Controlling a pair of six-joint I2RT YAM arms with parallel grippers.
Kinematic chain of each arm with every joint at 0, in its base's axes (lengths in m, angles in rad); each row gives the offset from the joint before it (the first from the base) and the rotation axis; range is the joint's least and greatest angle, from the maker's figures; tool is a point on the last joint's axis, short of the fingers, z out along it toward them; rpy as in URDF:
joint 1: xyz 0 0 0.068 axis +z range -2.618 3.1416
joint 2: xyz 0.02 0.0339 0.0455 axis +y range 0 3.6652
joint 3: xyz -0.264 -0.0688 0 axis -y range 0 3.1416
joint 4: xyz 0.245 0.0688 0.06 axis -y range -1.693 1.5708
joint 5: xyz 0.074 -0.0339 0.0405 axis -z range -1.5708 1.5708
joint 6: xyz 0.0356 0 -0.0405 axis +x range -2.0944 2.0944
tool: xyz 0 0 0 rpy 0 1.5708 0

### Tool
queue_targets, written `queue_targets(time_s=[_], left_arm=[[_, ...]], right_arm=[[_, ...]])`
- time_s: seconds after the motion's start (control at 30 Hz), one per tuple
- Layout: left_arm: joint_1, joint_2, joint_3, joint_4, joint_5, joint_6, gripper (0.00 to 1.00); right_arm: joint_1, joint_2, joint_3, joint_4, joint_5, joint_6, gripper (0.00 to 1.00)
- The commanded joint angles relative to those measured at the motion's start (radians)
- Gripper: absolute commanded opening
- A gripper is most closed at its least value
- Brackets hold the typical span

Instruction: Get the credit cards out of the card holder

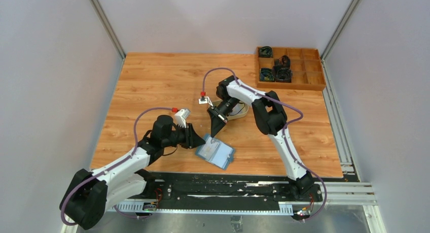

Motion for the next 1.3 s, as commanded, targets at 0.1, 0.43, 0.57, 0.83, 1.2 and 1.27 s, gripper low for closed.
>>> queue_targets(time_s=[0.1,0.43,0.57,0.83,1.2,1.27], left_arm=[[0.007,0.012,-0.022,0.025,0.045,0.001,0.31],[0.007,0.079,-0.009,0.026,0.069,0.018,0.22],[0.007,0.084,-0.006,0.027,0.075,0.022,0.2],[0.007,0.092,-0.012,0.033,0.08,0.021,0.38],[0.007,0.14,-0.005,0.032,0.075,0.04,0.37],[0.007,0.14,-0.004,0.032,0.075,0.042,0.28]], right_arm=[[-0.006,0.029,0.022,-0.03,-0.031,-0.019,0.0],[-0.004,0.028,0.018,-0.033,-0.037,-0.025,0.0],[-0.004,0.032,0.021,-0.032,-0.039,-0.024,0.0],[-0.002,0.037,0.029,-0.033,-0.045,-0.023,0.0],[-0.002,0.038,0.03,-0.043,-0.042,-0.033,0.0],[-0.002,0.04,0.033,-0.044,-0.042,-0.034,0.0]])
